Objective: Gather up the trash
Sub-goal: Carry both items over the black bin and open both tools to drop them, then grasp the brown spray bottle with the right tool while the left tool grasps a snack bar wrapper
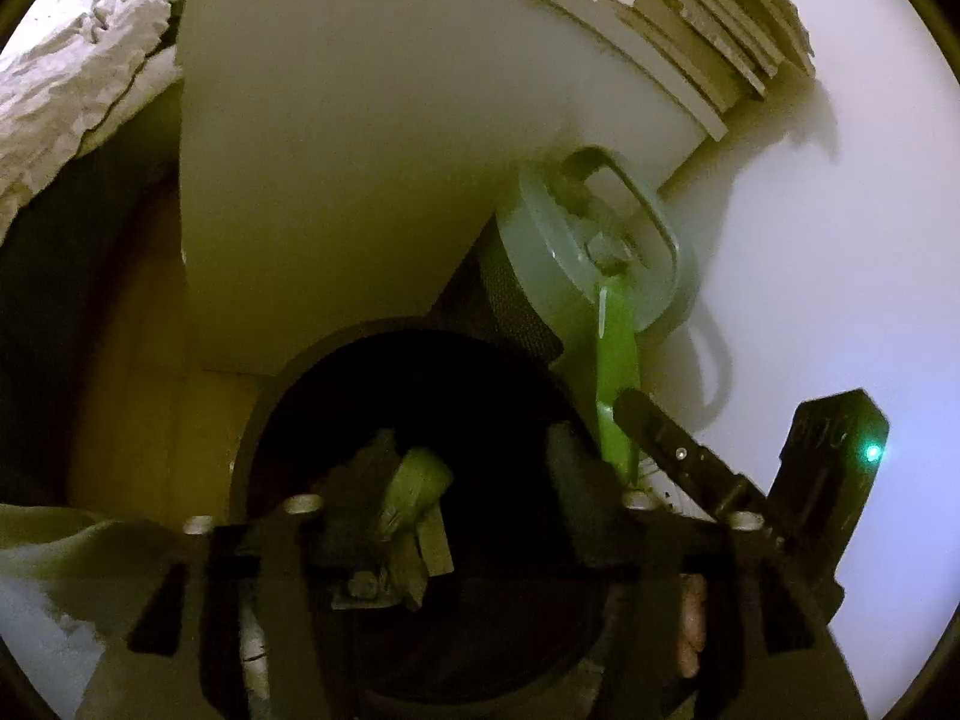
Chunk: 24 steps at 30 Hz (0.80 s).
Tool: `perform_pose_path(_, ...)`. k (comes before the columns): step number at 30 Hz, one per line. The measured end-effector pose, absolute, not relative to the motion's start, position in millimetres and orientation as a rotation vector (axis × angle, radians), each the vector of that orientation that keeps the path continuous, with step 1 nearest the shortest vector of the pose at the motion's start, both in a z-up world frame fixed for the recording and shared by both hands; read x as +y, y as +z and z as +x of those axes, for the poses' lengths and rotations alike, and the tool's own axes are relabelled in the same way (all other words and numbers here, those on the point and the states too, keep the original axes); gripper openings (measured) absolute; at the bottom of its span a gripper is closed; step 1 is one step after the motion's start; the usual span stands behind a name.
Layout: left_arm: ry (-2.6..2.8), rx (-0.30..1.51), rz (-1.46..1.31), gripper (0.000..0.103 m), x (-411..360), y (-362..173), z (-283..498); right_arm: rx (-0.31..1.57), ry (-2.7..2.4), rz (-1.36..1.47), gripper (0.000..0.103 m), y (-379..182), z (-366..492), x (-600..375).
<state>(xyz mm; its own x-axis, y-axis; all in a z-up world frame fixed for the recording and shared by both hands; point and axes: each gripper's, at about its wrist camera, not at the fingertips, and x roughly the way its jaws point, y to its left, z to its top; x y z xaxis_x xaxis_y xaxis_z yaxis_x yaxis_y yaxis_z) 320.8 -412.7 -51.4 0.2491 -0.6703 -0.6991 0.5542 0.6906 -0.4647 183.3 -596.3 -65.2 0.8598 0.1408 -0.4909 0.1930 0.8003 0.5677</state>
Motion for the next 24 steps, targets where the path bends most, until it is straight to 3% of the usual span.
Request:
perform_pose_path(6, -0.833, 1.016, -0.177, 0.064, -398.8, -32.2, 309.9, 0.53, -0.049, 0.664, 0.069, -65.4, 183.1, -595.7)
perform_pose_path(8, -0.824, 1.006, -0.196, 0.07, -390.3, -21.4, 301.4, 0.528, -0.057, 0.661, 0.073, -65.3, 183.4, -593.9)
perform_pose_path(9, -0.812, 0.999, -0.203, 0.076, -383.7, -14.3, 295.3, 0.528, -0.061, 0.658, 0.073, -65.4, 183.9, -593.0)
perform_pose_path(16, -0.746, 0.942, -0.248, 0.078, -312.1, 27.8, 247.3, 0.562, -0.045, 0.585, 0.074, -64.8, 184.2, -573.8)
perform_pose_path(18, -0.702, 0.917, -0.259, 0.084, -272.4, 36.1, 231.1, 0.573, -0.033, 0.548, 0.074, -64.1, 181.0, -565.1)
perform_pose_path(24, -0.435, 0.929, -0.261, 0.083, -134.5, 17.5, 207.1, 0.551, 0.071, 0.438, 0.074, -44.8, 153.4, -523.4)
